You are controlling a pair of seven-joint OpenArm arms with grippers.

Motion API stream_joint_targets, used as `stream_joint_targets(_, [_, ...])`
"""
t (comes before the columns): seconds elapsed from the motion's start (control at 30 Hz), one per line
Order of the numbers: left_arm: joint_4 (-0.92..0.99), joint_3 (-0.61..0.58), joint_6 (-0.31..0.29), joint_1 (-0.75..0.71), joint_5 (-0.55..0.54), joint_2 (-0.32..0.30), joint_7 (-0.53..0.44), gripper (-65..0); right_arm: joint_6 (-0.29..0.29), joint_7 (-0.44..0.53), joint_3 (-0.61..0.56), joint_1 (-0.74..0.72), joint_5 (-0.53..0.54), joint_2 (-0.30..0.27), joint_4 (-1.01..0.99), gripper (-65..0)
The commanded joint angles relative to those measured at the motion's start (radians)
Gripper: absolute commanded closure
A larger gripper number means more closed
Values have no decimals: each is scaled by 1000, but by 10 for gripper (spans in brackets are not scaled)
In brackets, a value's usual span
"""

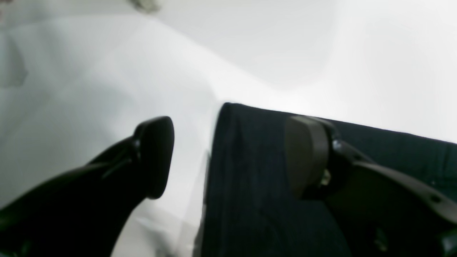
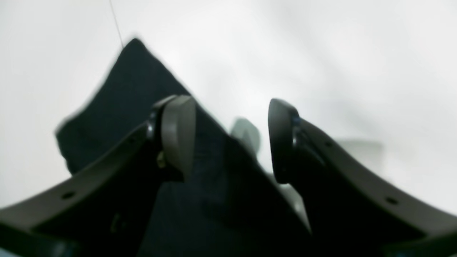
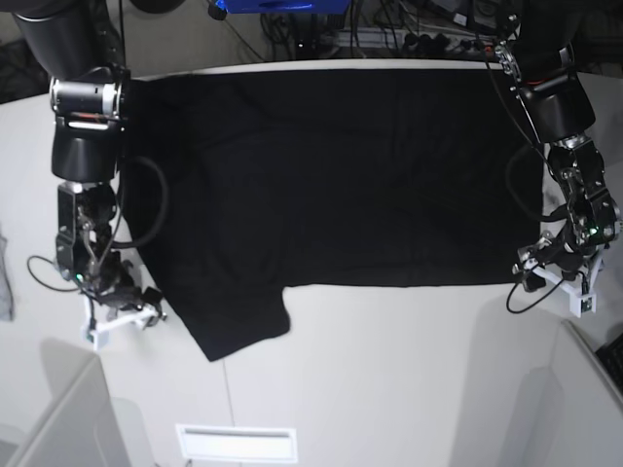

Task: Fold the T-shirt properly
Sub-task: 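Release the shoulders and move both grippers to the hem corners, then grasp the hem corners with both grippers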

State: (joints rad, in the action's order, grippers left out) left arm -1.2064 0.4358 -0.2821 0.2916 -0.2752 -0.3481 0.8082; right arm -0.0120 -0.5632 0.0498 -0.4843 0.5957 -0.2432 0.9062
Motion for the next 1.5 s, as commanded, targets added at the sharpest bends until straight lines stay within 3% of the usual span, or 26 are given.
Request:
stream_joint_targets(0.0, [-5, 1, -4, 42, -11, -16, -22, -464, 17, 41, -17, -63, 2, -18, -22, -311])
stream_joint_targets(0.13, [21, -5, -4, 48, -11, -33, -22, -464, 117, 75, -77, -135, 2, -9, -160, -332])
stream_joint_targets(0.37, [21, -131, -4, 42, -16, -65, -65, -464, 125, 213, -232, -230, 2, -8, -381, -335])
stream_joint_targets(1.17, [75, -125, -4, 31, -19, -59, -97, -464, 128, 216, -325, -178, 2, 32, -404, -324])
stream_joint_targets(1.23, [87, -125, -4, 30, -19, -59, -97, -464, 128, 216, -325, -176, 2, 34, -404, -276])
stream_joint_targets(1.4, [119, -125, -4, 27, -14, -59, -100, -474, 126, 216, -325, -176, 2, 34, -405, -21])
stream_joint_targets(1.47, [132, -127, -4, 31, -16, -59, -100, -474, 125, 216, -324, -176, 2, 34, -405, 0])
